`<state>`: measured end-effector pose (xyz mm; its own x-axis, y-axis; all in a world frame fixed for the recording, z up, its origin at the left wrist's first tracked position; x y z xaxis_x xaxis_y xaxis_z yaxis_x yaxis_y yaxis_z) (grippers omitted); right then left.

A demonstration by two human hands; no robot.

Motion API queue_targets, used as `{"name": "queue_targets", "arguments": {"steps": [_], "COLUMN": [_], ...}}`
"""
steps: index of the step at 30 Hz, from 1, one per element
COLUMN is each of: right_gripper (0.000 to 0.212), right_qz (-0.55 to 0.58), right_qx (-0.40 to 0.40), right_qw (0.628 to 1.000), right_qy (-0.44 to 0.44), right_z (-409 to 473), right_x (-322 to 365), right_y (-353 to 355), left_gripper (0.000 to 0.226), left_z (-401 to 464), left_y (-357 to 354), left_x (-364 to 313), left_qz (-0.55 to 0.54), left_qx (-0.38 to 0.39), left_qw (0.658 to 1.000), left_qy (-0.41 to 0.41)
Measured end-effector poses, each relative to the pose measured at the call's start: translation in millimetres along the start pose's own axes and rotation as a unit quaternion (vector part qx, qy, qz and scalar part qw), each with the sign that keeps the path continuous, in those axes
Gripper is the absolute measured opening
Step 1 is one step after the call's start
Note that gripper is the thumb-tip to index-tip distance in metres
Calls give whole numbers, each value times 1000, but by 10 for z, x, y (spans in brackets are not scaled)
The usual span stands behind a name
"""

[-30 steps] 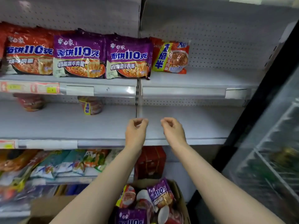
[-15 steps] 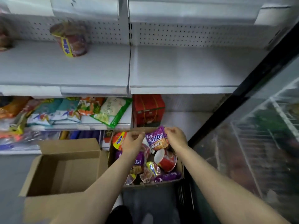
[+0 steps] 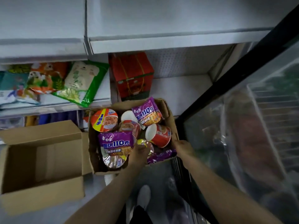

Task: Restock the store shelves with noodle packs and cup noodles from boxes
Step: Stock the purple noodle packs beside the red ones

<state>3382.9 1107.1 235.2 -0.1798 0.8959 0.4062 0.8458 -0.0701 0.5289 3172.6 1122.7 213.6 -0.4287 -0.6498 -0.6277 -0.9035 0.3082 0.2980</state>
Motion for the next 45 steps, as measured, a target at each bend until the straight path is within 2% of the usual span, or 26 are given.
{"name": "queue_targets", "arguments": {"steps": [4,8,11,15,18,21,24,28,29,32,35,37,40,42,43,45], "right_gripper": [32,37,39,39,38,41,36,24,24,15,34,45,29,31,34,40], "right_qz": [-9,-19,-39,-77,-88,-86,-54,-2,11,60,85,73,96,27,-7,-26], "right_qx": [-5,16,26,30,27,21,46,48,45,29,22,8,-17,-25,-12,63], "right_qw": [999,998,998,995,993,992,995,995,995,996,996,997,995,999,1000,998], "right_qy": [-44,-55,-53,-64,-76,-85,-77,-84,-85,-52,-12,12,11,8,5,-8], "right_z": [360,640,834,1000,1015,1035,1050,1081,1103,1227,1711,1832,1629,1462,1414,1387], "right_x": [-316,-475,-523,-546,-559,-598,-579,-524,-525,-533,-831,-861,-633,-493,-477,-524], "right_y": [-69,-240,-352,-487,-528,-572,-668,-681,-676,-713,-892,-951,-962,-963,-980,-1085], "left_gripper": [28,40,23,12,11,24,19,2,5,39,51,47,33,31,30,20], "left_z": [190,440,598,746,829,932,892,865,871,925,994,1066,1160,1230,1251,1293], "left_y": [-279,-455,-558,-668,-739,-842,-868,-774,-751,-703,-657,-602,-432,-353,-329,-287], "left_x": [257,471,530,625,782,973,884,760,747,781,806,826,869,956,984,1041], "left_qz": [24,30,24,13,-1,-41,-72,-108,-130,-152,-141,-107,-51,-55,-53,-59], "left_qx": [47,71,74,84,95,105,123,96,93,100,95,77,30,19,17,12], "left_qw": [998,996,996,994,992,987,981,983,981,977,978,984,992,991,991,991], "left_qy": [33,48,51,62,86,118,131,114,111,115,118,121,116,120,120,120]}}
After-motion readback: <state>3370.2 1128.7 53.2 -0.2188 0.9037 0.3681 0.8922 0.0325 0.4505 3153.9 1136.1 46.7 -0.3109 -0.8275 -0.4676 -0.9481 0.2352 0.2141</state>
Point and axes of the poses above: each hand's wrist, its own z-axis towards the middle knuckle, its own y-axis out of the back of the hand, x = y × z, the point moved 5 cm from there along z, towards the middle knuckle, and after that the axes turned 2 degrees about -z, right-handed, at the moved point
